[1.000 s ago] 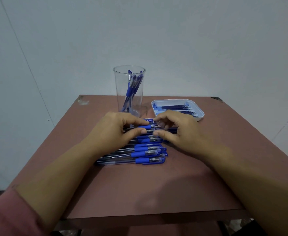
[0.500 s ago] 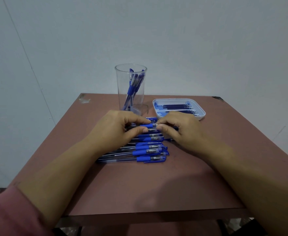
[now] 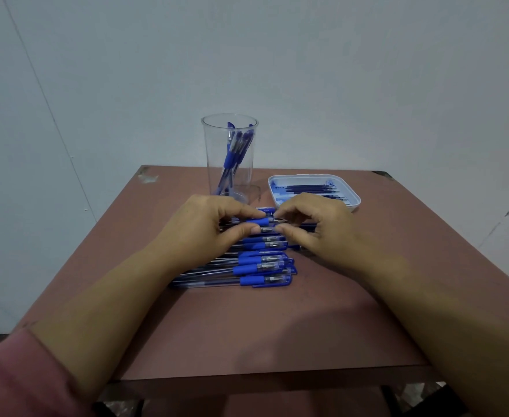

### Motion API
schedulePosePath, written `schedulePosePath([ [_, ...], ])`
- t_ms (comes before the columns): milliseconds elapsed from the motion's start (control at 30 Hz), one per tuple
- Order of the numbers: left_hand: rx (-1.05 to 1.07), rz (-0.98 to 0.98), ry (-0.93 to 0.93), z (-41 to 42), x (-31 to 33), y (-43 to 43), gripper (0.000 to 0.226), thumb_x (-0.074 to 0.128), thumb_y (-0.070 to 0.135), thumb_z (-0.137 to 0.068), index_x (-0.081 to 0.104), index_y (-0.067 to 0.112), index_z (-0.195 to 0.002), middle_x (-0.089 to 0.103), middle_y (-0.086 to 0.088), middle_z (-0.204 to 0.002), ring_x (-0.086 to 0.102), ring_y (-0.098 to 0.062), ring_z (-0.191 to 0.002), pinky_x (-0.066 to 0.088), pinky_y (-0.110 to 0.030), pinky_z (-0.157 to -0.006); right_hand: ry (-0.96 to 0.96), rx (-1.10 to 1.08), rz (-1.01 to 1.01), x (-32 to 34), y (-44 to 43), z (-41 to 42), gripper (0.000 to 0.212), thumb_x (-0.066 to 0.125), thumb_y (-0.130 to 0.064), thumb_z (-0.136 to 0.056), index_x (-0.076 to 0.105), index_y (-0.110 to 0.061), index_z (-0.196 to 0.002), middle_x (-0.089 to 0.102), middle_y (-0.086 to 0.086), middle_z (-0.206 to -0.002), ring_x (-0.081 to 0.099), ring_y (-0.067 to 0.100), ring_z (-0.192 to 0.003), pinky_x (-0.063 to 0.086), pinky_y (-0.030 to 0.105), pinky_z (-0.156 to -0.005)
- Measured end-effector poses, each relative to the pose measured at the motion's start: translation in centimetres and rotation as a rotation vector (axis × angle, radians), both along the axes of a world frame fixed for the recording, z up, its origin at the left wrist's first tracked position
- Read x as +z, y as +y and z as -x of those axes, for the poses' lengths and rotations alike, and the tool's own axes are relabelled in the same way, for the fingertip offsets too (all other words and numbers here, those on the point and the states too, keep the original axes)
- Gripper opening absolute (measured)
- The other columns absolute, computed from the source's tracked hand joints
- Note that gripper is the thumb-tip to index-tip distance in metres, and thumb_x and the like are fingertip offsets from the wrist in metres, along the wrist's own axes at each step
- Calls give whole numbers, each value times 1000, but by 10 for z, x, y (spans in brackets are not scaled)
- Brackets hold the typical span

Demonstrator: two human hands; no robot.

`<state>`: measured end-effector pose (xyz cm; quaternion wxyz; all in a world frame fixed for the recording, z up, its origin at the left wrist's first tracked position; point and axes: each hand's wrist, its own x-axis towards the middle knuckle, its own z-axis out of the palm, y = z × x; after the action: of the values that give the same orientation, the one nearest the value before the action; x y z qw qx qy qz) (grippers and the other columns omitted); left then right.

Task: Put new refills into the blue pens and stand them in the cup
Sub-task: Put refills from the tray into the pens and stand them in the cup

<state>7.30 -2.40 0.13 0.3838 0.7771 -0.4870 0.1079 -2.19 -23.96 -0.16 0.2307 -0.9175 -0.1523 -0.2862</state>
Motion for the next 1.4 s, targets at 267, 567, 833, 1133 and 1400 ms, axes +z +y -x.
schedulePosePath([
  [267,-11,31,-68,-1,-2,-1,26,71,38,-82,74,33,-107,71,15,-85,65,-3,-76,56,-33,-70,4,-8,28,-1,0,-3,25,52,-39,-96,69,-21,-97,62,-10,-84,58,6,-79,48,29,-71],
  [567,-5,39,-69,-1,-3,-2,26,73,34,-82,73,33,-108,69,17,-84,64,-5,-75,54,-30,-69,-41,4,-6,1,5,1,10,68,-22,-90,69,-18,-99,64,-10,-87,59,6,-80,49,24,-72],
  [833,14,42,-89,-1,-3,-2,28,67,43,-81,73,34,-106,70,17,-86,65,-3,-78,55,-31,-71,80,-38,-9,6,2,4,18,67,-28,-90,67,-23,-107,63,-15,-93,59,4,-88,48,19,-76],
  [1133,57,55,-80,-8,0,5,32,63,47,-81,72,35,-109,64,29,-92,63,6,-86,55,-26,-78,363,-157,253,12,-33,23,29,68,-48,-84,69,-33,-109,53,-19,-100,44,1,-100,40,23,-89],
  [1400,63,46,-57,-10,-1,5,26,69,37,-82,70,39,-108,60,37,-89,60,13,-85,43,-6,-75,358,-165,191,14,-33,24,10,65,-41,-87,63,-34,-94,58,-18,-93,50,1,-91,46,28,-85],
])
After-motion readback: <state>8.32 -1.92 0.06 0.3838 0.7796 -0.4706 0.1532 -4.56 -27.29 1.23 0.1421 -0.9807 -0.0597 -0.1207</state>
